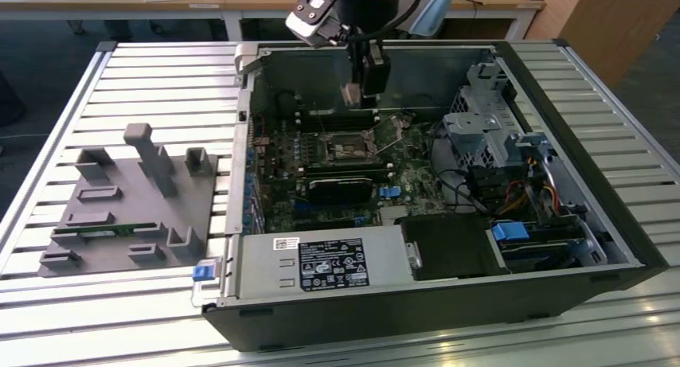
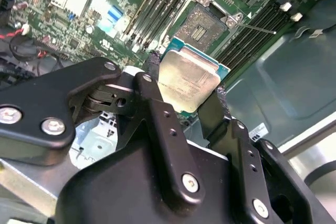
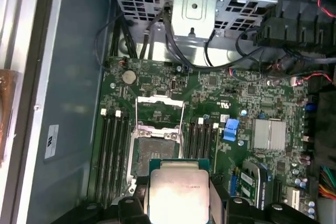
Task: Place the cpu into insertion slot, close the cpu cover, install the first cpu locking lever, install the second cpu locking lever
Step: 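Place the cpu into insertion slot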
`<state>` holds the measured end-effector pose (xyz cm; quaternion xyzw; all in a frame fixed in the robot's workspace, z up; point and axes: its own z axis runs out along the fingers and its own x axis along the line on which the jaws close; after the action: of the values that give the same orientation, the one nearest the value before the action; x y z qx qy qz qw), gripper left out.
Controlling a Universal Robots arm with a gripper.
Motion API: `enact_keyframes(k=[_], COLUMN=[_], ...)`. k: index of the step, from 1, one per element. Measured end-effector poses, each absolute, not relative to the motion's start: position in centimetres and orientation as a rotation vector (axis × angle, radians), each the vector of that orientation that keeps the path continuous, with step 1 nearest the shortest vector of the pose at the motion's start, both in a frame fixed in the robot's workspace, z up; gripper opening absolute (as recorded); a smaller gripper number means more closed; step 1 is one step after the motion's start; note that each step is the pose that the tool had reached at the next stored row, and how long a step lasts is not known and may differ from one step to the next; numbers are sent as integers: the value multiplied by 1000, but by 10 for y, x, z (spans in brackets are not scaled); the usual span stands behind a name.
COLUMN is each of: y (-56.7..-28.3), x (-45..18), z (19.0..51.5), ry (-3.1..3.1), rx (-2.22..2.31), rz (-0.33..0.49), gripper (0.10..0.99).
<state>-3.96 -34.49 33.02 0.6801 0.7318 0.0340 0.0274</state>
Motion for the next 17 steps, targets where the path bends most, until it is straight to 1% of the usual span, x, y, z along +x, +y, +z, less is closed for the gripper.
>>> enact_keyframes(k=[11, 17], y=[-343, -342], x=[-40, -40], z=[315, 312], ry=[2255, 2255], rx=[2100, 2100], rz=[100, 99], gripper=[541, 541])
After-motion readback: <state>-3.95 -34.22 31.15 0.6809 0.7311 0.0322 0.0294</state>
